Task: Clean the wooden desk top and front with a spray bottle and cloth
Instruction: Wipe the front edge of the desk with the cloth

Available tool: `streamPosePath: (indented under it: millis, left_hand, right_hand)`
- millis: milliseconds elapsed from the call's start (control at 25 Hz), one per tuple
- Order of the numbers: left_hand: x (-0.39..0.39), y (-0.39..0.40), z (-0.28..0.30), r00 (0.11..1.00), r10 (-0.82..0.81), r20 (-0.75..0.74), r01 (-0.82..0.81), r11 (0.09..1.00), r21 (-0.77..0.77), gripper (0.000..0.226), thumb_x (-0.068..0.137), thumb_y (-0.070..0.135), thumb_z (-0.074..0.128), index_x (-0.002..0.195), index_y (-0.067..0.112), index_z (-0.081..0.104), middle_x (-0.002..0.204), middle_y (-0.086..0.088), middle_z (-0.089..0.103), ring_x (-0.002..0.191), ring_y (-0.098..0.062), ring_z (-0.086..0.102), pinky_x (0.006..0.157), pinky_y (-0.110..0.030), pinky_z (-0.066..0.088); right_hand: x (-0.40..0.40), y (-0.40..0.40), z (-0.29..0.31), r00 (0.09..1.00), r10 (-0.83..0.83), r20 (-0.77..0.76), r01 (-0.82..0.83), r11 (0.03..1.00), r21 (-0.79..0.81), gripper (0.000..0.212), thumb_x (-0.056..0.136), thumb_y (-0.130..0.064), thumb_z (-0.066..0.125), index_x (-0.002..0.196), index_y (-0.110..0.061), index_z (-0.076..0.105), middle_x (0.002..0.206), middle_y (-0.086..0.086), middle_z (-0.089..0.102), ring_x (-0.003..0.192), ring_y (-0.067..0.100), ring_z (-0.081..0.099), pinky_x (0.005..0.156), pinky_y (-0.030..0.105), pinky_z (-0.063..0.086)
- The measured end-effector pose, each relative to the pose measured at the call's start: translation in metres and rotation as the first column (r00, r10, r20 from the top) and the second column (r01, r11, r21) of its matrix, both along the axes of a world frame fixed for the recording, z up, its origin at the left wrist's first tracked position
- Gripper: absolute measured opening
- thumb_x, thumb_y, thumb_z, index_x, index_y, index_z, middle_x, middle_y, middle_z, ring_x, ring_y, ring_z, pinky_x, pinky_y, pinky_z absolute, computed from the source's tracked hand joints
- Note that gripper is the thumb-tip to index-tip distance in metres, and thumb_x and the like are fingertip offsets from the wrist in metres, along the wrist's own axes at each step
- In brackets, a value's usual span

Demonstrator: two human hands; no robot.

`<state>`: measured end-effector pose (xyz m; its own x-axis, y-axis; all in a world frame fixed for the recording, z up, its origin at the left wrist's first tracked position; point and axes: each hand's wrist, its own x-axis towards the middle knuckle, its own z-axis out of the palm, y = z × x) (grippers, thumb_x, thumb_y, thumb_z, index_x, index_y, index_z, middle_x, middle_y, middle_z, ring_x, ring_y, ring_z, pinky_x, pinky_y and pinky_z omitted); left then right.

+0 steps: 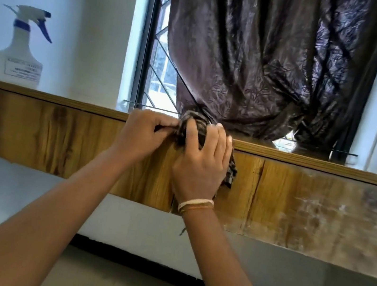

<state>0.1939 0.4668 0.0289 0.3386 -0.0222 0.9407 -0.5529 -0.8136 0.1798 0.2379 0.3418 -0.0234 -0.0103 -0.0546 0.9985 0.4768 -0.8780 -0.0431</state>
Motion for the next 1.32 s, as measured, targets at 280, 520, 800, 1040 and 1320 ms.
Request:
streamPosePath:
  millis: [280, 520, 800, 1040, 1320]
  left_hand:
    - [-0.002, 0.001, -0.006, 0.996, -0.080, -0.051, 0.079, 0.997, -0.024, 0.028, 0.088, 0.014, 0.070, 0.113, 0.027, 0.066, 0.104, 0.016, 0.066, 0.099, 0.018, 0.056, 0.088, -0.001, 0.042]
    - [0.010, 0.008, -0.012, 0.989, -0.115, 0.089, 0.116, 0.993, -0.002, 0.024, 0.088, 0.011, 0.069, 0.110, 0.017, 0.073, 0.105, 0.011, 0.070, 0.099, 0.013, 0.059, 0.092, -0.008, 0.045]
    - [0.019, 0.008, -0.023, 0.982, -0.028, 0.186, 0.013, 0.997, 0.079, 0.024, 0.092, 0.009, 0.062, 0.114, 0.009, 0.071, 0.108, -0.007, 0.073, 0.104, -0.012, 0.061, 0.095, -0.017, 0.041]
    - [0.015, -0.030, -0.031, 0.991, 0.050, 0.122, -0.038, 0.994, -0.100, 0.026, 0.093, 0.014, 0.060, 0.117, 0.013, 0.069, 0.115, -0.005, 0.071, 0.112, -0.020, 0.063, 0.102, -0.039, 0.048]
    - [0.024, -0.121, -0.027, 0.990, -0.013, 0.138, 0.007, 0.999, 0.042, 0.026, 0.095, 0.013, 0.059, 0.119, 0.013, 0.070, 0.119, -0.006, 0.070, 0.115, -0.021, 0.063, 0.106, -0.039, 0.045]
  right_hand:
    - [0.006, -0.124, -0.002, 0.997, -0.074, 0.014, 0.074, 0.997, 0.004, 0.033, 0.097, -0.025, 0.054, 0.127, -0.014, 0.062, 0.122, 0.018, 0.057, 0.116, 0.039, 0.051, 0.107, 0.049, 0.035]
    - [0.006, -0.045, -0.008, 0.994, -0.110, -0.017, 0.112, 0.983, 0.148, 0.039, 0.094, -0.021, 0.056, 0.133, -0.018, 0.057, 0.133, 0.017, 0.052, 0.134, 0.038, 0.040, 0.114, 0.052, 0.027]
    - [-0.001, -0.070, 0.004, 0.996, -0.085, 0.011, 0.085, 0.977, -0.194, 0.035, 0.095, -0.021, 0.057, 0.130, -0.020, 0.059, 0.117, 0.013, 0.059, 0.109, 0.030, 0.051, 0.100, 0.044, 0.039]
    - [0.005, -0.190, 0.003, 0.977, -0.203, -0.059, 0.201, 0.979, -0.025, 0.032, 0.096, -0.027, 0.050, 0.124, -0.015, 0.058, 0.119, 0.016, 0.052, 0.108, 0.036, 0.049, 0.099, 0.051, 0.040]
    - [0.008, -0.185, 0.016, 0.986, -0.159, 0.047, 0.165, 0.927, -0.336, 0.038, 0.092, -0.025, 0.057, 0.129, -0.022, 0.058, 0.112, 0.012, 0.058, 0.103, 0.030, 0.051, 0.094, 0.043, 0.041]
